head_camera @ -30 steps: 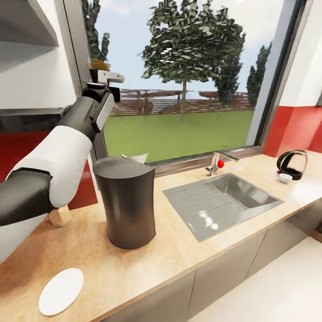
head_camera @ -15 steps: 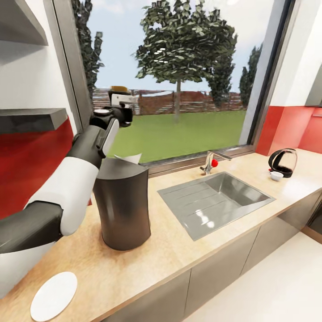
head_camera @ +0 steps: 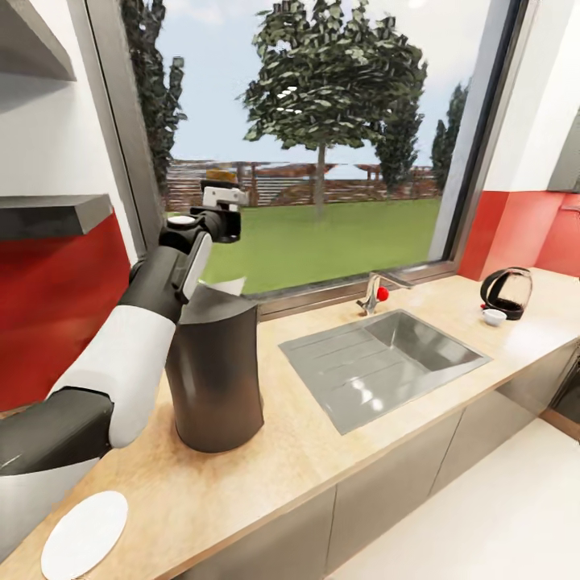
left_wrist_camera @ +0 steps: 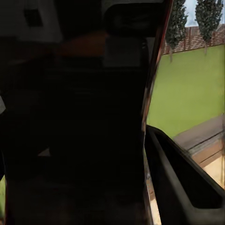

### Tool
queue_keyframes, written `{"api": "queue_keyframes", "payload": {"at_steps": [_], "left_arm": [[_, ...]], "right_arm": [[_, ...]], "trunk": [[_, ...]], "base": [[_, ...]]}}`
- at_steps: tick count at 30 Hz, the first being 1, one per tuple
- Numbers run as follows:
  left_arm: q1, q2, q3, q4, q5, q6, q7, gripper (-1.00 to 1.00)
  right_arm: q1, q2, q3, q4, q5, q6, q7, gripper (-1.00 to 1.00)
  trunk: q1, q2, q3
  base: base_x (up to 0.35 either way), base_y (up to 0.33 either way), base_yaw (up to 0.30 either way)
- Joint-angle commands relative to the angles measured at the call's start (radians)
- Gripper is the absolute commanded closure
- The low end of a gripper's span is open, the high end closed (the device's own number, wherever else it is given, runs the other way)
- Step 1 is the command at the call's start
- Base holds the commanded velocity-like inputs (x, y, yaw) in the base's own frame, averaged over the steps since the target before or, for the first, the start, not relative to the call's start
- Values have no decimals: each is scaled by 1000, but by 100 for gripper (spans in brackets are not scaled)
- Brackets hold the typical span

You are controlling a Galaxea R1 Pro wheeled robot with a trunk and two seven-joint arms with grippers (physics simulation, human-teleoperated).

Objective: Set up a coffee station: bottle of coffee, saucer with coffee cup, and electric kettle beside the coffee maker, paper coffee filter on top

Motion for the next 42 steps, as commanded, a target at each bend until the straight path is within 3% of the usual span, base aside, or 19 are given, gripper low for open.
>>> {"api": "queue_keyframes", "payload": {"at_steps": [1, 7, 13, 16, 20, 23, 26, 32, 42], "left_arm": [[4, 0, -1, -3, -6, 2, 1, 100], [14, 5, 3, -5, -7, 0, 1, 100], [17, 36, 3, -7, -4, 6, -1, 100], [57, 51, 3, -25, -2, 3, -1, 100], [143, 53, 2, -76, -1, -5, -2, 100], [173, 59, 5, -104, -4, -7, -1, 100], [195, 104, 6, -139, 3, -4, -1, 100], [207, 154, 7, -159, 4, -1, -1, 100], [286, 164, 46, -158, 7, -6, -4, 100]], "right_arm": [[-1, 0, -9, -1, 10, 1, -3, -100], [-1, 0, -11, -1, 10, 1, -3, -100], [-1, 0, -12, -1, 10, 1, -3, -100], [-1, 0, -12, -1, 10, 1, -3, -100], [-1, 0, -9, -1, 10, 1, -3, -100], [-1, 0, -9, -1, 10, 1, -3, -100], [-1, 1, -8, -1, 10, 1, -3, -100], [-1, 0, -8, -1, 10, -28, -3, -100], [-1, 0, -7, -1, 10, -32, -3, -100]], "trunk": [[0, -3, -2], [0, -3, -2], [0, -3, -2], [0, -3, -2], [0, -3, -2], [0, -3, -2], [0, -3, -2], [0, -3, -2], [0, -3, -2]], "base": [[-156, -172, 0], [-175, -37, 30], [-13, -1, 241], [-1, 0, 276], [0, 0, 278], [0, 0, 272], [0, 0, 171], [0, 0, 24], [0, 0, 0]]}}
